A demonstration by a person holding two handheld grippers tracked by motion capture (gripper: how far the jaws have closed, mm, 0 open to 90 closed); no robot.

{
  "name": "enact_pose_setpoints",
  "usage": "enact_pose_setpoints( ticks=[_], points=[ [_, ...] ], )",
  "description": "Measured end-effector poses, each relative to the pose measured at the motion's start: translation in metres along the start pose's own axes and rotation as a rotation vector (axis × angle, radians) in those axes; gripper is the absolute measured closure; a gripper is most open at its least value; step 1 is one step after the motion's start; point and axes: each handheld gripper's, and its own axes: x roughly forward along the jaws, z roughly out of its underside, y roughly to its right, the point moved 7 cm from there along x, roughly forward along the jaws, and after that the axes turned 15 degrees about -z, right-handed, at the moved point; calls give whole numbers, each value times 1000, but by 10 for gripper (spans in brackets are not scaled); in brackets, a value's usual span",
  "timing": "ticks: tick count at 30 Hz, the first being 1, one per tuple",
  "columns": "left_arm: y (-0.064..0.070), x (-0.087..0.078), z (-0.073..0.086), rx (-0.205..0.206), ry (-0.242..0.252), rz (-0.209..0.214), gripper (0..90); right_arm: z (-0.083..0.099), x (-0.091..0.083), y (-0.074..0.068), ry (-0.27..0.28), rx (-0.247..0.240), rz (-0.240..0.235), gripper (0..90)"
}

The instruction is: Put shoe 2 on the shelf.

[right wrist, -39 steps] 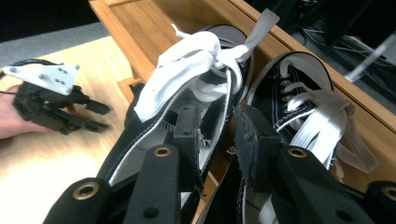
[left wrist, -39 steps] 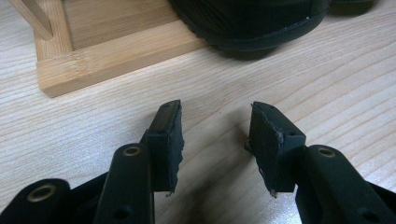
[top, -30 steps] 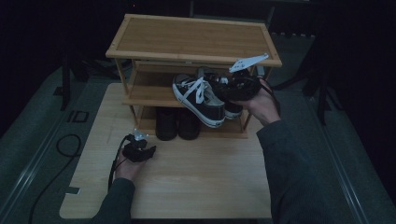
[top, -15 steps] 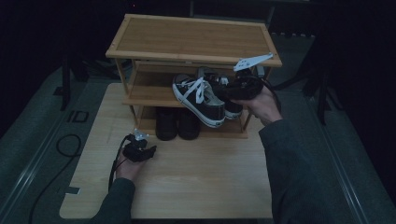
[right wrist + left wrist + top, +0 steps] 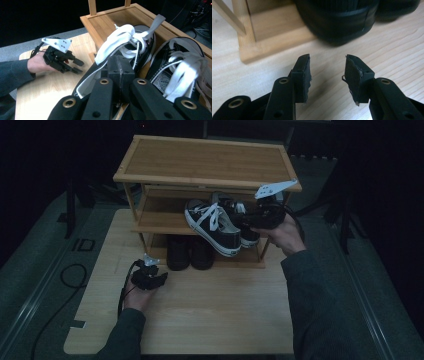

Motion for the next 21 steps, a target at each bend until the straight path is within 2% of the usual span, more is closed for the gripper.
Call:
enact_pose_setpoints(
  ticks=[11,18,21],
  points=[
    [2,-13,-22,32,33,26,590,13,-14,-4,23,-7,4,900],
    [-1,-22,-35,25,60,40,598,22,-23,-6,28,-11,12,900],
    [-3,-22,-38,25,55,40,595,27,-24,-10,22,-19,8,900]
  ],
)
